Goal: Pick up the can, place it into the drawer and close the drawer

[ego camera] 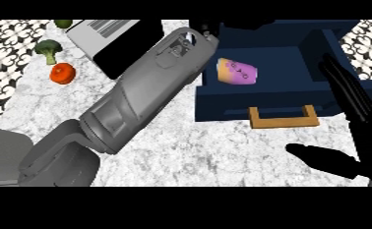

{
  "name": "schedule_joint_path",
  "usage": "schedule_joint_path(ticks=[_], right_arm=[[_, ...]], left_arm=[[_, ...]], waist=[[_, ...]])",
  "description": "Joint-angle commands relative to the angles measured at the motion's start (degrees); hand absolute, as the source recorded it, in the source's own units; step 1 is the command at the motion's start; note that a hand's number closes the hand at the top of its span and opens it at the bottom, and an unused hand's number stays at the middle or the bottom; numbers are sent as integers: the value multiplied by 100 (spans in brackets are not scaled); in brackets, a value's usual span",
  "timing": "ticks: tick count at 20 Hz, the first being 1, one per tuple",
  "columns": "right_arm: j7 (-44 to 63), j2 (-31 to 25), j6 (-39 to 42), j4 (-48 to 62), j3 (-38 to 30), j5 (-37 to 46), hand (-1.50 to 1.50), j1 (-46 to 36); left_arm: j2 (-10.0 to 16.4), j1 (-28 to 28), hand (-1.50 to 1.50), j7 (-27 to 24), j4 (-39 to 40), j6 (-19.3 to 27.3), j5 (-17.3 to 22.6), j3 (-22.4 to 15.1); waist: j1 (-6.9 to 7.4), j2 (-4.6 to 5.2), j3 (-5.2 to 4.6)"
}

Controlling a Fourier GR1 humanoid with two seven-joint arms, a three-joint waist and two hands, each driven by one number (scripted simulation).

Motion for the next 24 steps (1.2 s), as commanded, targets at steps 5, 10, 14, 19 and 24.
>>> schedule_joint_path(ticks=[5, 10, 14, 19, 24], right_arm=[[-97, 98, -710, 1109, 798, 1700, -150, 14], [-237, 403, -1529, 2406, 547, 1939, -150, -500], [-632, 526, -2172, 3450, 371, 1964, -150, -771], [-335, 837, -2648, 4571, 327, 2491, -150, -1544], [-612, 774, -3063, 5511, 81, 2540, -150, -2014]], left_arm=[[0, 99, -150, 212, -160, 18, -165, 140], [600, 409, -150, 754, -981, -103, -353, -22], [778, 332, -150, 1249, -1272, 127, -593, -98], [1315, 983, -150, 1362, -2082, -76, -711, -179], [1889, 1155, -150, 1780, -2614, -247, -736, -103]], waist=[[216, -83, -1], [435, -137, -1], [363, -103, 4], [479, -89, 0], [520, -75, 4]])
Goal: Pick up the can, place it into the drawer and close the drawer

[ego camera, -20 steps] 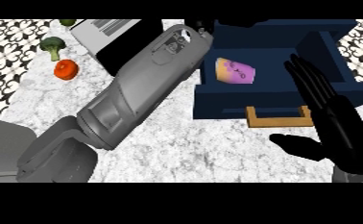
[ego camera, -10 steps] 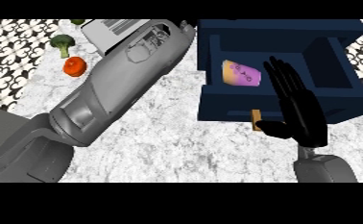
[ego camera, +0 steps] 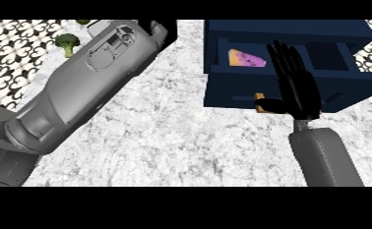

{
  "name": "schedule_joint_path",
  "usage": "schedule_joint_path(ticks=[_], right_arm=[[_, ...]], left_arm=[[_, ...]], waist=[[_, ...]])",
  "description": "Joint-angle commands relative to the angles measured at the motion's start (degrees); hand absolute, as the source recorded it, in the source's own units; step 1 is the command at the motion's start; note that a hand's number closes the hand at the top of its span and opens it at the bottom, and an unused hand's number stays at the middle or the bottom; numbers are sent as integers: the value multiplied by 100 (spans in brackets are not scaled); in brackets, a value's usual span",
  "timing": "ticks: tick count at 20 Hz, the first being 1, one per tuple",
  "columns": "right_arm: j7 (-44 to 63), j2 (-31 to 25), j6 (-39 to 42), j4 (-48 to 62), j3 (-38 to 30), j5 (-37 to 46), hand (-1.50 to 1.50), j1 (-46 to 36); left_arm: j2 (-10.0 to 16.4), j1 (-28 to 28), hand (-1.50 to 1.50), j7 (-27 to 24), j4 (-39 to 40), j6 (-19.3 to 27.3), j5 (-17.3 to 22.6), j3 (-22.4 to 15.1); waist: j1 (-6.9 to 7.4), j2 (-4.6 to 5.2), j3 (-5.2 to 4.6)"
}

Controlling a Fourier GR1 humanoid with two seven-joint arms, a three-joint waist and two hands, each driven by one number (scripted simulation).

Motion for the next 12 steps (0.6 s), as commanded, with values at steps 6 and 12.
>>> schedule_joint_path(ticks=[6, 12], right_arm=[[-90, 74, -848, 1928, -314, 422, -150, -905], [-281, 70, -1640, 3062, -682, 440, -150, -1606]], left_arm=[[722, 163, -150, 781, -827, -157, -132, 33], [959, 1024, -150, 684, -1673, -34, -246, -2]], waist=[[41, 121, 110], [129, 136, 109]])
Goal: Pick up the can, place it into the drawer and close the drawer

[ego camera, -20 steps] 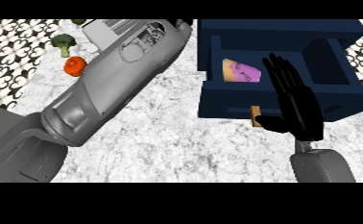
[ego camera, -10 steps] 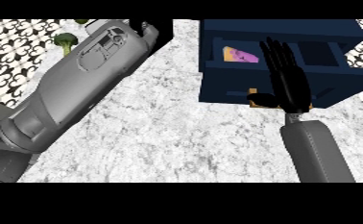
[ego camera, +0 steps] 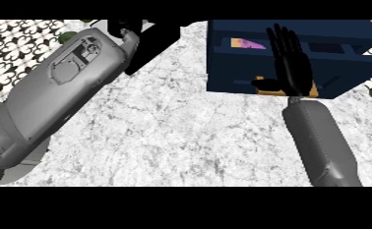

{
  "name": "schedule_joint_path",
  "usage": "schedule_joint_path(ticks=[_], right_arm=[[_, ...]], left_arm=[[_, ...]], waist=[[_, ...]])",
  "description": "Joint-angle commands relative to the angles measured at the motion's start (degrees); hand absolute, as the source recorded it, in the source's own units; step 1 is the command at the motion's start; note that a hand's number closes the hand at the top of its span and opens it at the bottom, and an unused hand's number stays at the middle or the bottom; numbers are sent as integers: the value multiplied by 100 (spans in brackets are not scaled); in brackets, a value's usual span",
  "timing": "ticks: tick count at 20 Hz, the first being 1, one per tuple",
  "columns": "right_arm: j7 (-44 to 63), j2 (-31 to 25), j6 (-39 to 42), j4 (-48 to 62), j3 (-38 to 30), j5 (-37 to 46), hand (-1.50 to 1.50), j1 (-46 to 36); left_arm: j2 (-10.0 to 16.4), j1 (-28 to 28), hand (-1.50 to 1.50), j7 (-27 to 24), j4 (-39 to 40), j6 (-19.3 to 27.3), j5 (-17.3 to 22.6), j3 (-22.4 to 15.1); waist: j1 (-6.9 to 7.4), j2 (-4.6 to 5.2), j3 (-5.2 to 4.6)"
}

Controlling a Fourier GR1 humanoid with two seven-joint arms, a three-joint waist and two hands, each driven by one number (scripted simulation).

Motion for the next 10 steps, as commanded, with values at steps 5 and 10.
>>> schedule_joint_path(ticks=[5, 10], right_arm=[[-185, -44, -659, 1804, -531, -141, -150, -1183], [341, 81, -922, 2593, -629, 190, -150, -2066]], left_arm=[[409, 558, -150, 183, -608, -138, -105, 90], [285, 962, -150, 109, -1054, 42, -228, -13]], waist=[[39, 168, 115], [197, 216, 111]])
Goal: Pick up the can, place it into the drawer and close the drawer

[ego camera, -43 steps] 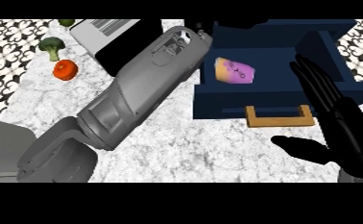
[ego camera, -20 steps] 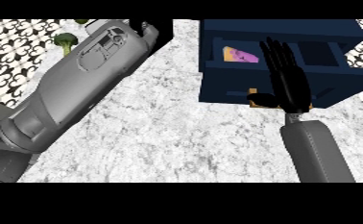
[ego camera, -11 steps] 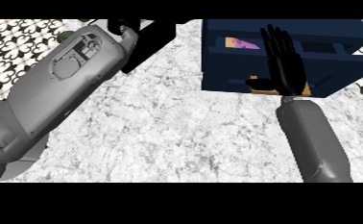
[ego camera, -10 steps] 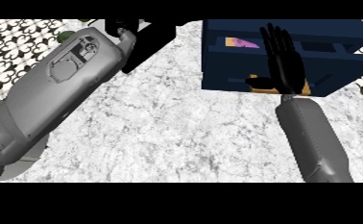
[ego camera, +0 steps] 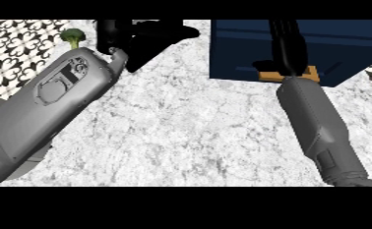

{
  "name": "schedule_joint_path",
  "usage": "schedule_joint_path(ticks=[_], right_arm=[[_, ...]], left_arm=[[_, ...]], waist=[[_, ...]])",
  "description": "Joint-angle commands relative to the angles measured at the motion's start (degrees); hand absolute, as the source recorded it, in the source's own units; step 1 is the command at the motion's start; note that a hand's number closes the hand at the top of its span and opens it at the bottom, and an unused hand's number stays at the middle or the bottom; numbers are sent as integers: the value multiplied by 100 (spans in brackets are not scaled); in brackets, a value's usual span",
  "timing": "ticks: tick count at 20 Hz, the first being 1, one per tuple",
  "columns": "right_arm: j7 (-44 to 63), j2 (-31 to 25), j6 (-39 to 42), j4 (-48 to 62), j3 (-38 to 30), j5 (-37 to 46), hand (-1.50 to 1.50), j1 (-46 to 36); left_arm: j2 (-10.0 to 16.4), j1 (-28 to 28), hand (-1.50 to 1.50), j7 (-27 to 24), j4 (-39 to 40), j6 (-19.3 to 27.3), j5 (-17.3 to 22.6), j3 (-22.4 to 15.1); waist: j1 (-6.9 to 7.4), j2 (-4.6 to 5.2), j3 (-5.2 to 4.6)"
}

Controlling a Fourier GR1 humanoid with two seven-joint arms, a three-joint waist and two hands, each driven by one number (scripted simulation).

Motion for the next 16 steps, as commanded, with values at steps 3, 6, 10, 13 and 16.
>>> schedule_joint_path(ticks=[3, 6, 10, 13, 16], right_arm=[[-61, -77, -228, 1054, -219, -3, -150, -790], [190, -86, -205, 1249, -248, 64, -150, -1137], [-22, -203, -223, 1556, -386, -59, -150, -1361], [275, -24, -365, 1689, -395, 18, -150, -1615], [76, -188, -169, 1795, -489, -85, -150, -1775]], left_arm=[[226, 655, -150, -200, -439, -104, -69, 127], [295, 640, -150, 99, -791, -97, -78, 35], [287, 812, -150, -110, -812, -120, -180, 122], [267, 938, -150, -177, -710, -179, -243, 122], [434, 1079, -150, -198, -864, -303, -212, 254]], waist=[[59, 90, 45], [181, 84, 48], [162, 135, 51], [135, 156, 48], [132, 144, 48]])
